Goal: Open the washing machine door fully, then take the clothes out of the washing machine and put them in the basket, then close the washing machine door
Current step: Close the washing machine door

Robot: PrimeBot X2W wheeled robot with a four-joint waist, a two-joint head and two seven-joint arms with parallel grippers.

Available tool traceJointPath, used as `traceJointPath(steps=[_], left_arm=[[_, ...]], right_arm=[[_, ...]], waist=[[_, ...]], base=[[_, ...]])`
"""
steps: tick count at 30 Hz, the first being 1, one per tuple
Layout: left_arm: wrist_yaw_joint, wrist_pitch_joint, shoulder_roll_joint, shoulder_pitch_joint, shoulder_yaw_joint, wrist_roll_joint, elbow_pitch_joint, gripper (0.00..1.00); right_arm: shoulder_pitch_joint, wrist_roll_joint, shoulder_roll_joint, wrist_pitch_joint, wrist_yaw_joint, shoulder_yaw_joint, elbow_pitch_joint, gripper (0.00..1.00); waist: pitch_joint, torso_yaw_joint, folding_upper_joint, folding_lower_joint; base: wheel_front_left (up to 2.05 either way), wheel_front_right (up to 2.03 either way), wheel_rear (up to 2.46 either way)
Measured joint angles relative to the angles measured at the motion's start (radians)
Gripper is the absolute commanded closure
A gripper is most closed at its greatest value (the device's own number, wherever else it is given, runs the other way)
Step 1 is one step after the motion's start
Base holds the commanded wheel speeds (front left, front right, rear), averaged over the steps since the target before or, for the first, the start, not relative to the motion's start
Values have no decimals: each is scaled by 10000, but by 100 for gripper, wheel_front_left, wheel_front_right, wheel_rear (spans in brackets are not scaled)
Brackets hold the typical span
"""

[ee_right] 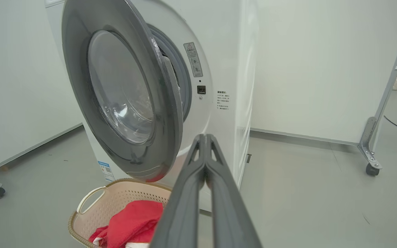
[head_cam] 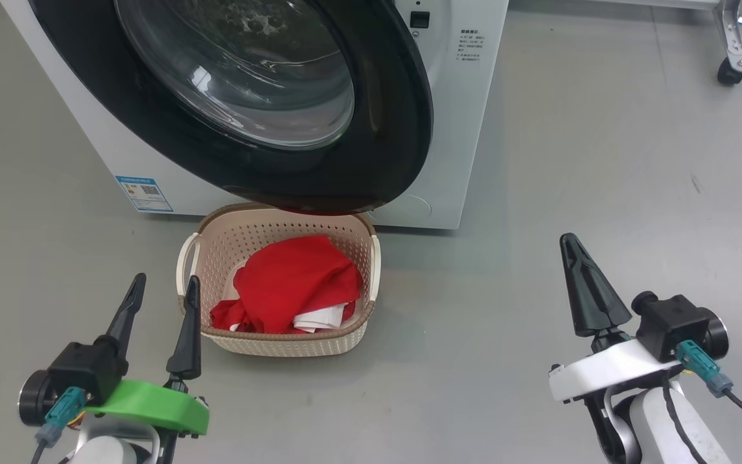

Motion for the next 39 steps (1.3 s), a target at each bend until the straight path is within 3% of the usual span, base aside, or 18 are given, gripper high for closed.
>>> traceJointPath(steps=[12,22,32,39], left_arm=[[-182,-25,-293,-78,-100,171,-180,0],[-431,-25,-610,-836,-255,244,-267,0],[-575,-25,-878,-1436,-328,242,-286,0],[-604,-25,-905,-1505,-247,242,-192,0]], right_arm=[[-1358,-640,-727,67,88,1488,-221,100],[-3358,-673,-1724,575,88,2865,-305,100],[-4974,-384,-2579,871,88,2911,-81,100],[-5713,13,-2742,907,88,2805,188,100]], waist=[[804,278,0,0],[1946,903,0,0],[3015,1697,0,0],[3568,2188,0,0]], base=[[0,0,0],[0,0,0],[0,0,0],[0,0,0]])
